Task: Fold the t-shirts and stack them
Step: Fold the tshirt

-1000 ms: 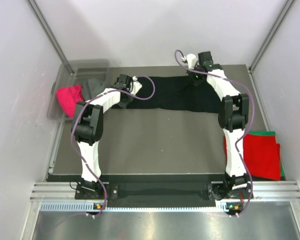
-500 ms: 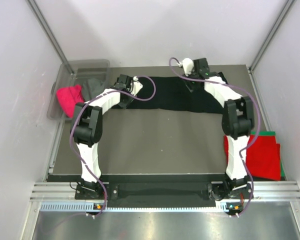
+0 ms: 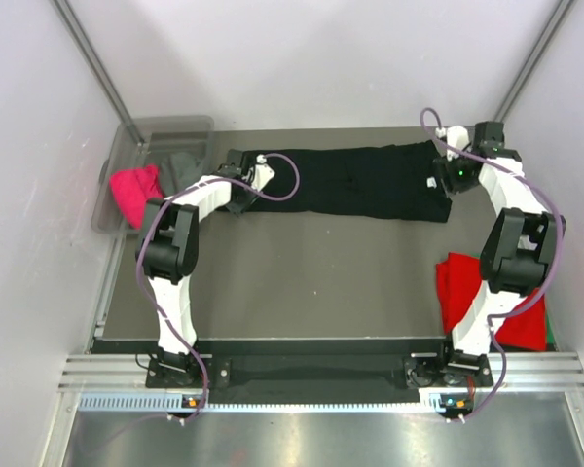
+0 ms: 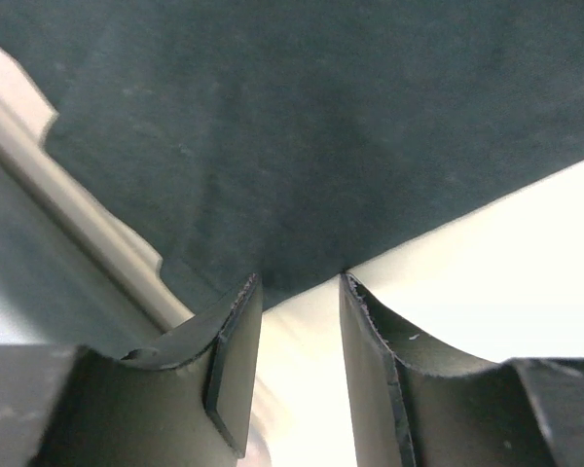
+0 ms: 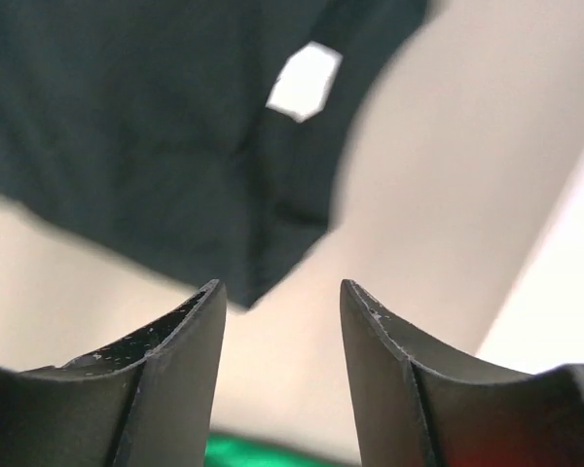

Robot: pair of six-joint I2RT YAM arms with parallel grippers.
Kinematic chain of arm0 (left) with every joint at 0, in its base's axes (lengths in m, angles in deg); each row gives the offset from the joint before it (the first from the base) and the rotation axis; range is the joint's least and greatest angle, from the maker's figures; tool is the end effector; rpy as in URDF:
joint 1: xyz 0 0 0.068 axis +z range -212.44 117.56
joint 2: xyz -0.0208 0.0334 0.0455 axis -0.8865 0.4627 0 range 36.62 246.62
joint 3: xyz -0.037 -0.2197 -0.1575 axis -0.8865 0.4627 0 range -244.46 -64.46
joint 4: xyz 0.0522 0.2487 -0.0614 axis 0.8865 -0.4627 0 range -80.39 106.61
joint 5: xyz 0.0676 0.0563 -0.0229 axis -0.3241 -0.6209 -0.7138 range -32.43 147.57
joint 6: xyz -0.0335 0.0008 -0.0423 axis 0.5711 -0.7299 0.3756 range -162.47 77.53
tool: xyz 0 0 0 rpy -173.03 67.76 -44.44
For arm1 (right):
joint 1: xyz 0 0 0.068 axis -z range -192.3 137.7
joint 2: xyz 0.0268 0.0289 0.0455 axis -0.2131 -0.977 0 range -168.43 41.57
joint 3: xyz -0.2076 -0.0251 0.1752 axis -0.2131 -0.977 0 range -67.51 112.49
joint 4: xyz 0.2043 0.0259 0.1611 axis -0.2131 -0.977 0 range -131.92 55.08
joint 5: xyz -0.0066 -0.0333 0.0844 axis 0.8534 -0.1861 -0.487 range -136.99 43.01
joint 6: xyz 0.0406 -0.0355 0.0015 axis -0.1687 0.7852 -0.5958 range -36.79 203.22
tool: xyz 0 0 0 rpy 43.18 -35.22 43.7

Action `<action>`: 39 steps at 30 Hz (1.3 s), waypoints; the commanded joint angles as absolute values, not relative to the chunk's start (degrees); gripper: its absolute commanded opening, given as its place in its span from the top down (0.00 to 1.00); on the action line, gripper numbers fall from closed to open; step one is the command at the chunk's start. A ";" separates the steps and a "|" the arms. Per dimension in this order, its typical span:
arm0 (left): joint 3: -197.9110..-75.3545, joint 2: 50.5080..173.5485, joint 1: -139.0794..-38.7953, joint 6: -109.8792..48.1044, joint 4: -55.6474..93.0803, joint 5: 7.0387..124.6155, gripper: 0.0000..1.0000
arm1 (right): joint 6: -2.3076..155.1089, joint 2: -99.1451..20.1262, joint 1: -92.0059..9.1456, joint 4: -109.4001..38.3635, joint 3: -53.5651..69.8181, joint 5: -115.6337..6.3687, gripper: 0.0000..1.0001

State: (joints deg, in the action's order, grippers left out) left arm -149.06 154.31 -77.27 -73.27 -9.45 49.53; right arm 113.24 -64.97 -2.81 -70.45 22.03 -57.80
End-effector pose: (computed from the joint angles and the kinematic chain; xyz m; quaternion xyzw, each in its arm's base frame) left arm 0.4233 -0.1070 0.1700 0.3557 0.8936 0.1037 0.2533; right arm 0.4088 -0.0615 0.2658 -0.1977 0.9223 -0.0242 0.3312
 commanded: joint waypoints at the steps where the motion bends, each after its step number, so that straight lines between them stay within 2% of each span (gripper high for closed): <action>1: -149.10 155.62 -76.15 -73.41 -8.70 52.38 0.57 | 115.21 -64.77 -3.17 -76.32 20.56 -62.28 0.49; 11: -150.07 156.68 -75.45 -72.17 -10.37 54.14 0.57 | 115.65 -69.61 0.26 -78.96 20.74 -64.92 0.46; 18: -149.37 156.07 -75.45 -71.73 -10.19 54.14 0.57 | 115.38 -73.21 0.79 -76.32 20.38 -65.62 0.54; 22: -149.19 155.98 -75.36 -71.65 -10.02 53.44 0.57 | 115.56 -75.93 0.97 -76.49 21.17 -67.03 0.63; 25: -149.10 155.80 -75.36 -71.47 -10.19 53.52 0.57 | 115.91 -77.08 0.97 -76.84 21.17 -67.12 0.79; 26: -149.02 155.63 -75.36 -71.47 -10.11 53.52 0.57 | 116.08 -77.17 1.14 -76.85 21.00 -67.21 0.91; 28: -149.01 155.54 -75.36 -71.56 -10.28 53.35 0.57 | 116.44 -76.65 1.49 -76.93 20.39 -67.03 0.98; 39: -148.40 152.82 -75.36 -76.99 -12.04 55.19 0.57 | 117.93 -74.53 3.60 -77.11 19.41 -62.37 0.99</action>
State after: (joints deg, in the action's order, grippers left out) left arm -149.96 155.12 -75.61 -73.89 -9.10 52.35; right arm 116.34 -76.38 1.63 -76.70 19.52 -65.54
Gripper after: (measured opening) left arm 0.430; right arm 0.011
